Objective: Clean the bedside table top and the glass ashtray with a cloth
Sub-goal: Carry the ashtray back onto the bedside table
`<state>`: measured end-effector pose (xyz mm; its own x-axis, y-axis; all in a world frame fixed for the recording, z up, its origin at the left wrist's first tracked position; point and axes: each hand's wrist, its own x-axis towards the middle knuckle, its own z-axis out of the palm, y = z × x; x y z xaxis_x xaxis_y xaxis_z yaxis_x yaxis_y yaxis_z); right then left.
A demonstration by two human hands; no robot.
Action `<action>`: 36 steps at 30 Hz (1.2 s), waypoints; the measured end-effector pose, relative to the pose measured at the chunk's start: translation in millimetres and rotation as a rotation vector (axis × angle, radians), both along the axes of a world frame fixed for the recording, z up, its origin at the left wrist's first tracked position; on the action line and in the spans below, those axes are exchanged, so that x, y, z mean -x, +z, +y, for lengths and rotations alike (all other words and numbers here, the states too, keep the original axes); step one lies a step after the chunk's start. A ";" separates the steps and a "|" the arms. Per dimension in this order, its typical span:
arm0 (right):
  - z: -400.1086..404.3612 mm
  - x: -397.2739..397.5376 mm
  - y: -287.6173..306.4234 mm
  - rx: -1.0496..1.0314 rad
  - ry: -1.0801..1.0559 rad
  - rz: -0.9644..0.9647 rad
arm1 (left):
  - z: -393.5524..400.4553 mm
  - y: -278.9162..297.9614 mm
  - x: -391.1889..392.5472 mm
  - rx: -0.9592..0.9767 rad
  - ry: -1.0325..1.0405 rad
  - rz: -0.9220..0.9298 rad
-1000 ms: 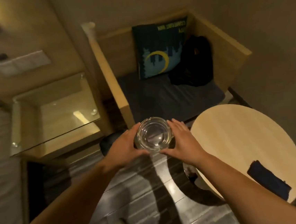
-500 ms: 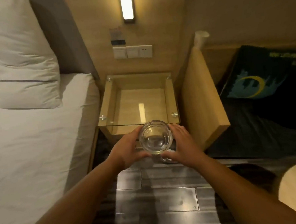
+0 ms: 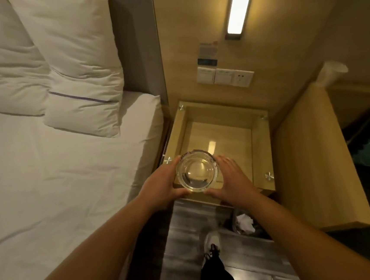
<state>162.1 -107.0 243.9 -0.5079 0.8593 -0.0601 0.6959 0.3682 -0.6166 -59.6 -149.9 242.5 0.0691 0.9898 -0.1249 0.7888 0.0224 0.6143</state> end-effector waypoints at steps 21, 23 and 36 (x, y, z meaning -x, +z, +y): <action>329.5 83.0 -103.4 0.055 0.009 -0.011 | 318.2 -87.6 78.6 0.090 0.012 -0.110; 348.9 88.1 -122.3 0.067 -0.013 -0.012 | 342.5 -107.5 85.5 0.100 -0.010 -0.126; 461.1 113.2 -246.5 0.079 -0.125 -0.111 | 472.5 -243.4 114.6 0.075 -0.084 -0.126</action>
